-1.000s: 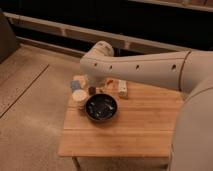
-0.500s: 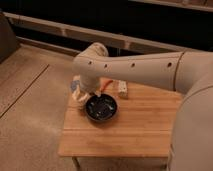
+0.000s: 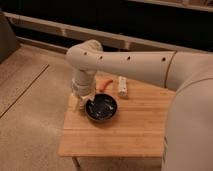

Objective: Knock the eraser over

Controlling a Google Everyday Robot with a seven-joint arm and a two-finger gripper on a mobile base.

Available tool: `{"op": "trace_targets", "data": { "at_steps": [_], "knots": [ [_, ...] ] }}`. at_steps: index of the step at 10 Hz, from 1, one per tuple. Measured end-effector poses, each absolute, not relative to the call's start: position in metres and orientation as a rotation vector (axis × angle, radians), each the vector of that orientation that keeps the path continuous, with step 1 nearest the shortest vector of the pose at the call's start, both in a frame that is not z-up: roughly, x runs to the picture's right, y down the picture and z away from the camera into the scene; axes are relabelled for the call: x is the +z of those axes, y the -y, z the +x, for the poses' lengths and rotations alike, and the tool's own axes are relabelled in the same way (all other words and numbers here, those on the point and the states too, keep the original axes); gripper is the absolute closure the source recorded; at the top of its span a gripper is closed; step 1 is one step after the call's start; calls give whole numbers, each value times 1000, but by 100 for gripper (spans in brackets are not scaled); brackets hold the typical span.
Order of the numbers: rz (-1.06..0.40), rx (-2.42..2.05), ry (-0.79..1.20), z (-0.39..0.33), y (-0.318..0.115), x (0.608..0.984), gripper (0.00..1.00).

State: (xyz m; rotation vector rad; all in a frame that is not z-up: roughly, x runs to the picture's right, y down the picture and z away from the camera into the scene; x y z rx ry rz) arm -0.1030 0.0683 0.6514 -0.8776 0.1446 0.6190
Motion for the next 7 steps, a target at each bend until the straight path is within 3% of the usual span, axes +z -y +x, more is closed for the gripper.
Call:
{"op": "trace_targets", "data": {
  "at_steps": [3, 7],
  "knots": [
    [-960, 416, -137, -97, -59, 648, 35],
    [-963, 378, -154, -95, -47, 656, 35]
  ]
}}
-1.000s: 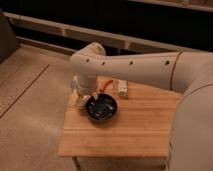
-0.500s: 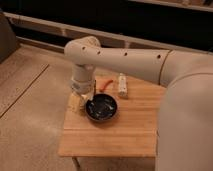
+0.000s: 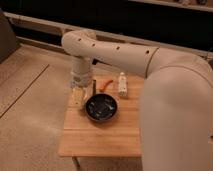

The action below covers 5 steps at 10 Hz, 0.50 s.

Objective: Knock the eraser over

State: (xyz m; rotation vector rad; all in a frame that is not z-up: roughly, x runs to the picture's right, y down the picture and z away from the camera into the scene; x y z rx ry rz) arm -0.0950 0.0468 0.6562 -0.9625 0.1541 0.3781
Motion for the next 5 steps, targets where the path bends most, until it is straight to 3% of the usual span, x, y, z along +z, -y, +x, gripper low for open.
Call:
{"op": "trace_targets", "data": {
  "at_steps": [5],
  "knots": [
    [-955, 336, -73, -97, -39, 668, 35]
  ]
}}
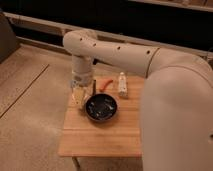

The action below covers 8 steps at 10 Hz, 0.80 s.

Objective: Knock the eraser over

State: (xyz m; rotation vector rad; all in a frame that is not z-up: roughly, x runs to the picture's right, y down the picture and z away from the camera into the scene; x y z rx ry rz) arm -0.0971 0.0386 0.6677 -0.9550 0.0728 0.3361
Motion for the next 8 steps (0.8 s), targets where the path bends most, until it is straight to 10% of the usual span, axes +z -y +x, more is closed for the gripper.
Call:
{"op": "trace_targets", "data": {
  "at_steps": [8],
  "knots": [
    [-977, -82, 329, -93, -32, 705, 35]
  ]
}}
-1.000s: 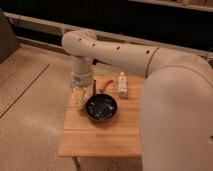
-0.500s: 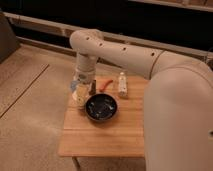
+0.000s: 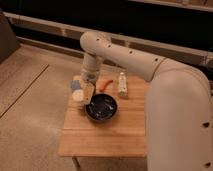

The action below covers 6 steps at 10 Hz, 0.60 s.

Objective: Knock the eraser over

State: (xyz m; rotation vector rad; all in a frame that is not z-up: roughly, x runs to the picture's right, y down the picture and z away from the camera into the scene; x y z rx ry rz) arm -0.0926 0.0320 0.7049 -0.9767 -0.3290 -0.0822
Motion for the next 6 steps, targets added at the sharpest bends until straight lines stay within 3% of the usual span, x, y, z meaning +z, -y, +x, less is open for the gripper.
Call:
{"op": "trace_targets", "data": {
  "at_steps": [6],
  "knots": [
    [-915, -59, 357, -86, -23, 730, 35]
  ]
}}
